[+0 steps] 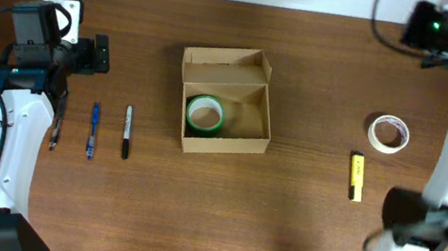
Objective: Pack container
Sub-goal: 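Move the right gripper to the white masking tape roll, then grasp the white tape roll and carry it over the box, then lower the white tape into the box, release, and withdraw right gripper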
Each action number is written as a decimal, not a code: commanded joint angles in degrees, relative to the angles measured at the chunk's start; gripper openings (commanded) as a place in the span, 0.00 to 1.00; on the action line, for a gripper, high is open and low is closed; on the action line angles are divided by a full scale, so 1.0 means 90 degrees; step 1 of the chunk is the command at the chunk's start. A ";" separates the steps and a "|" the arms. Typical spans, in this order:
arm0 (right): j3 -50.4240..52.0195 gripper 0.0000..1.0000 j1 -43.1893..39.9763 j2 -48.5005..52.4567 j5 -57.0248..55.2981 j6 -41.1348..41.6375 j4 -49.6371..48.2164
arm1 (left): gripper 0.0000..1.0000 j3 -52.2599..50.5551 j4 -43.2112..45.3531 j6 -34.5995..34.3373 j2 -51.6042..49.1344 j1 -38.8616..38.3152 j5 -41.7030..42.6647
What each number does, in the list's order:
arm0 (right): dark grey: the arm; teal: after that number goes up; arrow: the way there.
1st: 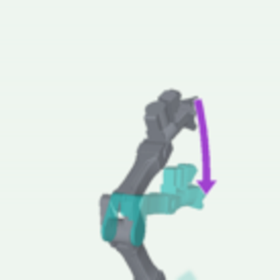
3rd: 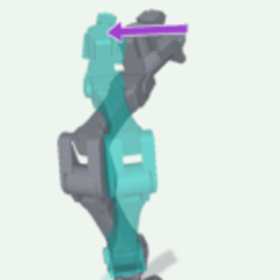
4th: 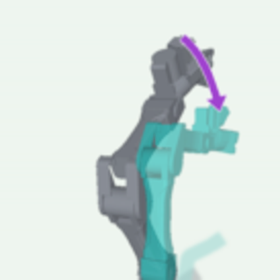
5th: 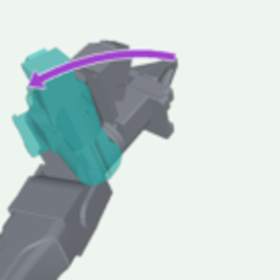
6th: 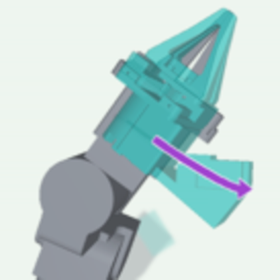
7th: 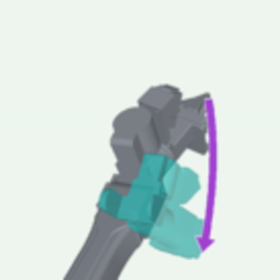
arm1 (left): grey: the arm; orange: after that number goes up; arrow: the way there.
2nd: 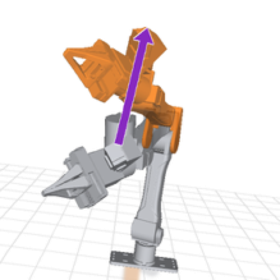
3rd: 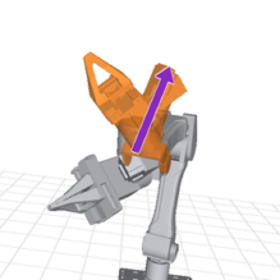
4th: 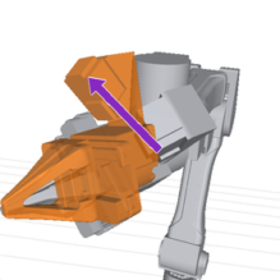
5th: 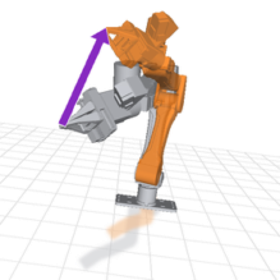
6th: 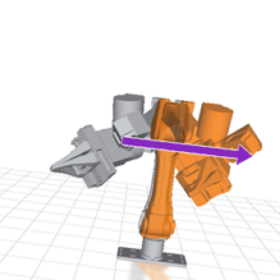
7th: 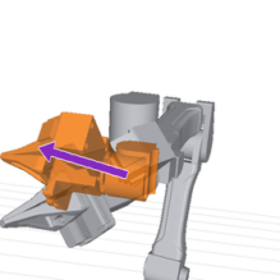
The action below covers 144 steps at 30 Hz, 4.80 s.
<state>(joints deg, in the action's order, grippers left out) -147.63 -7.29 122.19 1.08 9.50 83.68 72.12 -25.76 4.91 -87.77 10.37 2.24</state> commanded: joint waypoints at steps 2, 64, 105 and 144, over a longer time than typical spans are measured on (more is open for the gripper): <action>0.0838 0.44 -0.0724 0.0289 0.0335 0.0418 0.0034 | 0.99 0.0136 -0.0002 -0.0058 -0.0046 0.0032 0.0090; 0.4126 0.04 -0.0357 -0.2244 0.2208 -0.1314 -0.1950 | 0.99 0.0136 -0.0002 -0.0058 -0.0046 0.0032 0.0090; 0.3269 0.04 0.4352 0.0753 0.0743 -0.3050 -0.2069 | 0.99 0.0136 -0.0002 -0.0058 -0.0046 0.0032 0.0090; -0.1328 0.33 0.3075 -0.0631 -0.0551 -0.2280 0.0153 | 0.99 0.0136 -0.0002 -0.0058 -0.0046 0.0032 0.0090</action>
<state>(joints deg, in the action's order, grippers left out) -159.04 25.91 119.52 -1.50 -13.58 84.03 72.12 -25.76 4.91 -87.77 10.37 2.42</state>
